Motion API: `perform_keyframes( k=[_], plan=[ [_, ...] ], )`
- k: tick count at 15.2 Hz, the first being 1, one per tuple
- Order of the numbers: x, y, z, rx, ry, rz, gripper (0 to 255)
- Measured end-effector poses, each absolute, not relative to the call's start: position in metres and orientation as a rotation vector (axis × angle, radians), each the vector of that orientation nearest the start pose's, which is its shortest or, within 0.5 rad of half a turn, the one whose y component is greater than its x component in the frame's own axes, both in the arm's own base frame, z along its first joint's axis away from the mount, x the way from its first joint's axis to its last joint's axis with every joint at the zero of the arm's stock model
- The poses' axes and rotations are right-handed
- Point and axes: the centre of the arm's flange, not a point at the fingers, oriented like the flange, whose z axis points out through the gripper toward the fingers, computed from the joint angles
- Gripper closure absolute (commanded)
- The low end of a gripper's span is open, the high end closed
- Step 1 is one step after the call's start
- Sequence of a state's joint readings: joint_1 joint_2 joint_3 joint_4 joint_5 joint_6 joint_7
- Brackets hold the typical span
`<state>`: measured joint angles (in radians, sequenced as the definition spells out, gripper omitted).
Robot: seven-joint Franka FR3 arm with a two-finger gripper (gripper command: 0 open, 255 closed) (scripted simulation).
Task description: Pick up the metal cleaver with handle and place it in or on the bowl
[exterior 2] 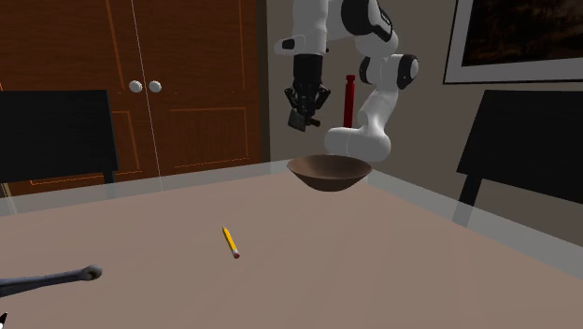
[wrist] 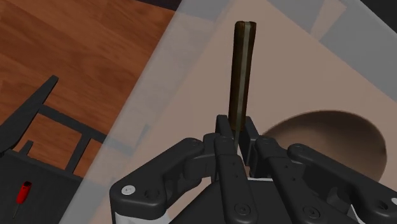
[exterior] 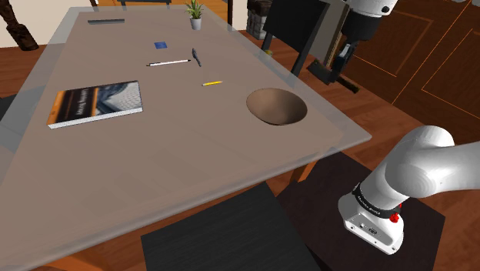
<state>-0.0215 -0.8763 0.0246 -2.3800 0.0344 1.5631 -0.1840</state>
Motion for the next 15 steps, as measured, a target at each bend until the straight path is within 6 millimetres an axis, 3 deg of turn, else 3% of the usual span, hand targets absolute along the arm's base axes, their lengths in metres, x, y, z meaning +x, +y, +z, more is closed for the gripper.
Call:
perform_keyframes(
  k=[3, 5, 15],
  plan=[
    [0.283, 0.008, 0.620, -3.118, -0.282, -0.094, 255],
    [0.288, 0.021, 0.625, -3.118, -0.282, -0.094, 255],
    [0.347, 0.136, 0.632, -3.119, -0.283, -0.094, 255]
  ],
)
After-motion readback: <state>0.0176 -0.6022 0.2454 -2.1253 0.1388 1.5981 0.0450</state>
